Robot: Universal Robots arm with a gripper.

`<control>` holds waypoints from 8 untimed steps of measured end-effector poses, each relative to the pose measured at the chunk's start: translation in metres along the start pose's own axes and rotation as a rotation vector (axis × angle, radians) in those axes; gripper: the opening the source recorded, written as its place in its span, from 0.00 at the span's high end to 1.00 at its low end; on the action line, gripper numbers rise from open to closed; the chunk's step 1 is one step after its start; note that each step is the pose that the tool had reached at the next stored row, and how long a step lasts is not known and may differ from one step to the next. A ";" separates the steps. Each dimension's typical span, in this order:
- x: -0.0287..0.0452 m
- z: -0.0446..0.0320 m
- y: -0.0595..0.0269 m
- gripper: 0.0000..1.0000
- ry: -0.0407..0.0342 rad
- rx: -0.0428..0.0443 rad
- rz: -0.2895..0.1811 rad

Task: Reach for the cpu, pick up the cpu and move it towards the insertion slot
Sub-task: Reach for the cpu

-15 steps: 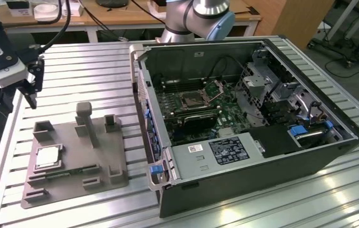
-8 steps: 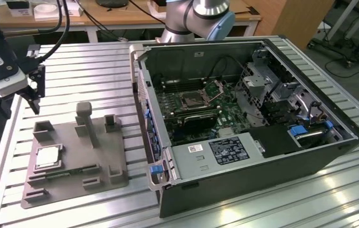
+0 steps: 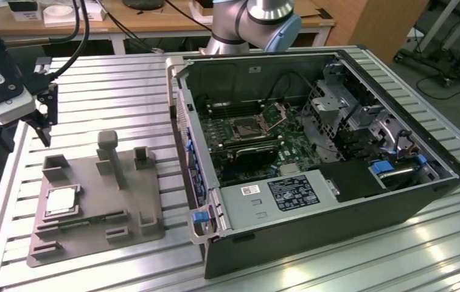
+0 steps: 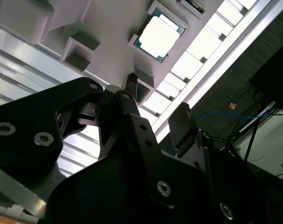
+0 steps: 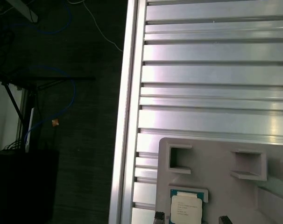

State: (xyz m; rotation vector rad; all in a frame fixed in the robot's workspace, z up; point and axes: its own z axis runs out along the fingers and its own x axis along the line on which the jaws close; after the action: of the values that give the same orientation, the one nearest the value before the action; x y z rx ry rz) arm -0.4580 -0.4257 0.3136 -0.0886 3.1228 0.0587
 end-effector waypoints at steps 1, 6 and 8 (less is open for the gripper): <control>0.0000 0.0000 0.0000 0.45 0.0000 0.0000 0.000; 0.0000 0.0002 -0.0001 0.45 0.0001 0.0000 0.000; 0.0000 0.0029 -0.0006 0.45 -0.0001 -0.0001 0.000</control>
State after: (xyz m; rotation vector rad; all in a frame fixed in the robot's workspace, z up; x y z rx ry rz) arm -0.4579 -0.4262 0.3107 -0.0887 3.1228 0.0588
